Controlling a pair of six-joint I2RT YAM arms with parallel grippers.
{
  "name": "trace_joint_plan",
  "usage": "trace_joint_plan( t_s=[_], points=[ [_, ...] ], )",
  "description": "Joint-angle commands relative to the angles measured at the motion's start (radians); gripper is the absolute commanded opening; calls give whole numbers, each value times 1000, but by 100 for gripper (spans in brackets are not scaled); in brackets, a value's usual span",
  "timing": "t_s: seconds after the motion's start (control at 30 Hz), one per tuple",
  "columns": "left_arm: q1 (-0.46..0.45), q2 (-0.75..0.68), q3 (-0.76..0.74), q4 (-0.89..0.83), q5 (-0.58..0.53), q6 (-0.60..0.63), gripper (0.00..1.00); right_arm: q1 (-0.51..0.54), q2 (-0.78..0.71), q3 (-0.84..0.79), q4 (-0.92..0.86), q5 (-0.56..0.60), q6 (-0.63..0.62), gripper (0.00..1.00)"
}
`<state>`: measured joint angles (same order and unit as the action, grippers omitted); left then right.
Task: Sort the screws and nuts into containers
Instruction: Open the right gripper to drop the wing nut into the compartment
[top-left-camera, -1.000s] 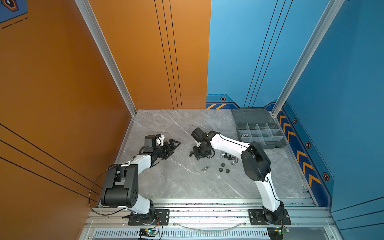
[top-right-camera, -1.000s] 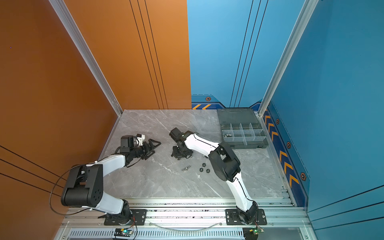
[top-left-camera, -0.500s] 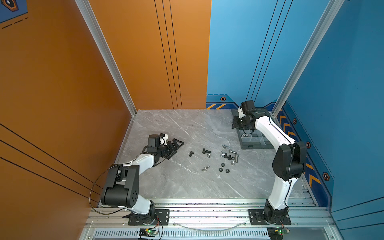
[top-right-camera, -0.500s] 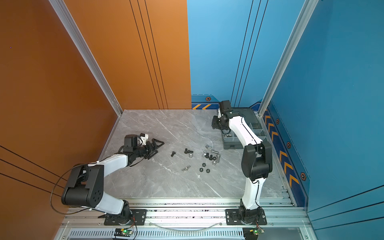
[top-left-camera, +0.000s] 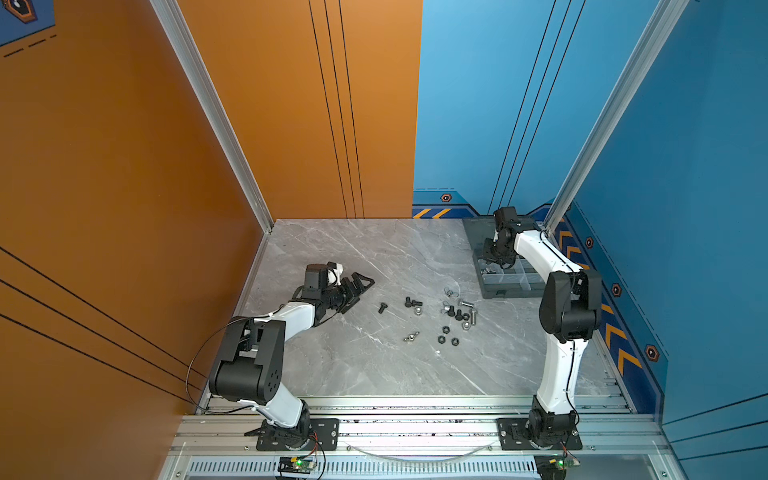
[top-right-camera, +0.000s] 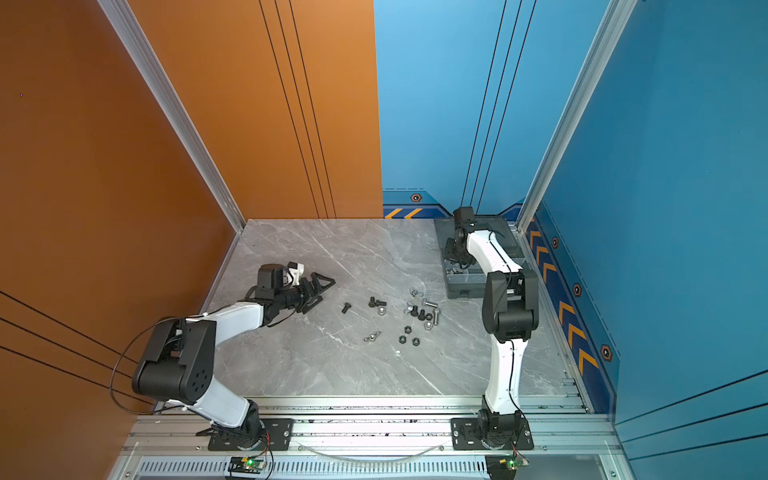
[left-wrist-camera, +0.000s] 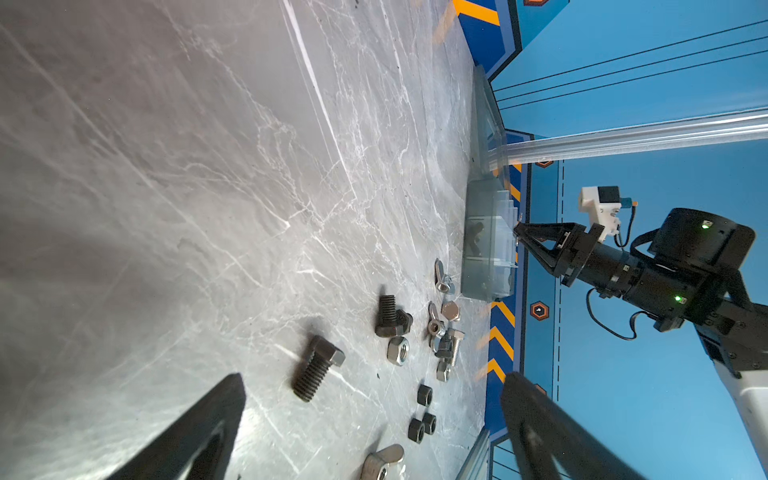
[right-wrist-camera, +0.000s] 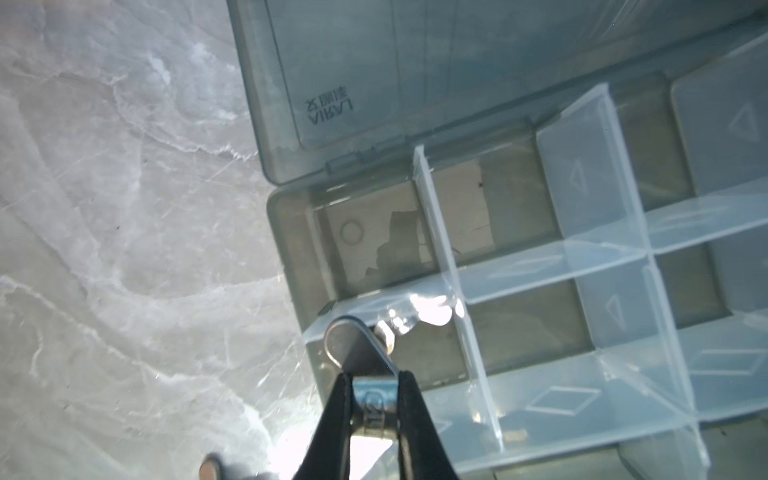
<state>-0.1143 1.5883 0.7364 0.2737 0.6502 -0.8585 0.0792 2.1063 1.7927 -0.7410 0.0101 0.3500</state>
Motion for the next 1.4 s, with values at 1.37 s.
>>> trace_joint_plan(
  t_s=[1.37],
  points=[
    [-13,2,-3,17,-26,3,98,-12,60,10,-35,57,-24,34]
  ],
)
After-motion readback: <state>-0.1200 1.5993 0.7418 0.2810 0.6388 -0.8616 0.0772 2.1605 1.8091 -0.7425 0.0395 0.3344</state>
